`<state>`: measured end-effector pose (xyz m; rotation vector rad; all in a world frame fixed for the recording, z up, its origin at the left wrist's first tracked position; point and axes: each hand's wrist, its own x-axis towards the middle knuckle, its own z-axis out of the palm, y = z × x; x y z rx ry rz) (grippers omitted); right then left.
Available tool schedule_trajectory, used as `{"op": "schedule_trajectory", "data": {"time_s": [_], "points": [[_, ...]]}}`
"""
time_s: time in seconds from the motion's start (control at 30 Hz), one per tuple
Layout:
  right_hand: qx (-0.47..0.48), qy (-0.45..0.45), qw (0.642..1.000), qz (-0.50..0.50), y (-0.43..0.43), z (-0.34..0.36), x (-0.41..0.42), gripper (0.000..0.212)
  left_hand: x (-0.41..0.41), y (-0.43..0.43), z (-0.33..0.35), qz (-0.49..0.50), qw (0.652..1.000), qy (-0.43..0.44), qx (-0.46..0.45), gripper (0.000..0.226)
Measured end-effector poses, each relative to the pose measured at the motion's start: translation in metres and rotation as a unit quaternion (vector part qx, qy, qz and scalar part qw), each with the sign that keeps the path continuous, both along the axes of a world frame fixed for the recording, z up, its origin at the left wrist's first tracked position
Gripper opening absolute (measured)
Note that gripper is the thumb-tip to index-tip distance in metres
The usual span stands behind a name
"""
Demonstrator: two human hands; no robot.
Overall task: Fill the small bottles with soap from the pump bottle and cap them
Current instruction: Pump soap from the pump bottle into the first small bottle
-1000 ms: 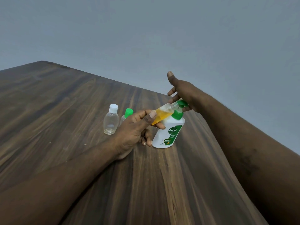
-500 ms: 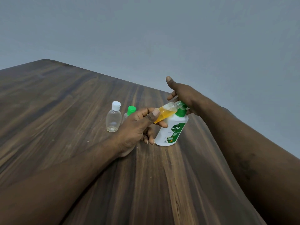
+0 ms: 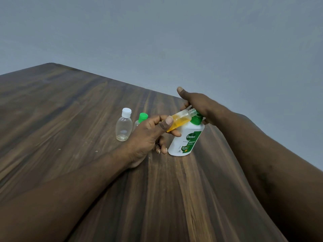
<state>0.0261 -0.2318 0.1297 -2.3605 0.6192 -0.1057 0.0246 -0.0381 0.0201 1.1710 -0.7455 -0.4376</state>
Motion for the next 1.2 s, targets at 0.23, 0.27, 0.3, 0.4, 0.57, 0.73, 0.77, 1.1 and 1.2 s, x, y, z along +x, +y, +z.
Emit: {"op": "schedule_trajectory", "data": {"time_s": [0.23, 0.27, 0.3, 0.4, 0.57, 0.73, 0.77, 1.1, 1.2], "points": [[-0.005, -0.022, 1.0, -0.006, -0.002, 0.005, -0.002, 0.08, -0.001, 0.001, 0.0, -0.004, 1.0, -0.003, -0.002, 0.045], [-0.002, -0.021, 1.0, -0.007, -0.002, 0.01, -0.002, 0.082, -0.001, 0.001, 0.0, -0.004, 1.0, -0.004, -0.004, 0.046], [-0.004, -0.018, 1.0, -0.007, -0.003, 0.016, -0.003, 0.083, 0.0, 0.0, 0.001, -0.004, 1.0, -0.005, -0.006, 0.046], [-0.005, -0.022, 1.0, -0.011, -0.007, 0.027, -0.002, 0.085, 0.0, -0.001, 0.002, -0.006, 1.0, -0.008, -0.004, 0.046], [-0.004, -0.009, 1.0, -0.007, -0.004, 0.008, 0.0, 0.081, 0.001, 0.0, 0.002, -0.005, 1.0, -0.006, -0.005, 0.048], [-0.01, -0.014, 1.0, 0.0, -0.002, 0.0, -0.001, 0.074, -0.001, 0.0, 0.0, -0.002, 1.0, -0.005, 0.002, 0.043], [-0.014, -0.016, 1.0, 0.0, -0.002, 0.0, 0.0, 0.073, -0.001, 0.0, 0.0, -0.003, 1.0, -0.004, 0.001, 0.044], [-0.015, -0.021, 1.0, -0.013, -0.006, 0.024, -0.002, 0.084, -0.001, 0.0, 0.003, -0.008, 1.0, -0.005, -0.009, 0.046], [-0.013, -0.023, 1.0, -0.013, -0.004, 0.026, 0.0, 0.084, -0.001, 0.0, 0.004, -0.007, 1.0, -0.007, -0.008, 0.044]]}}
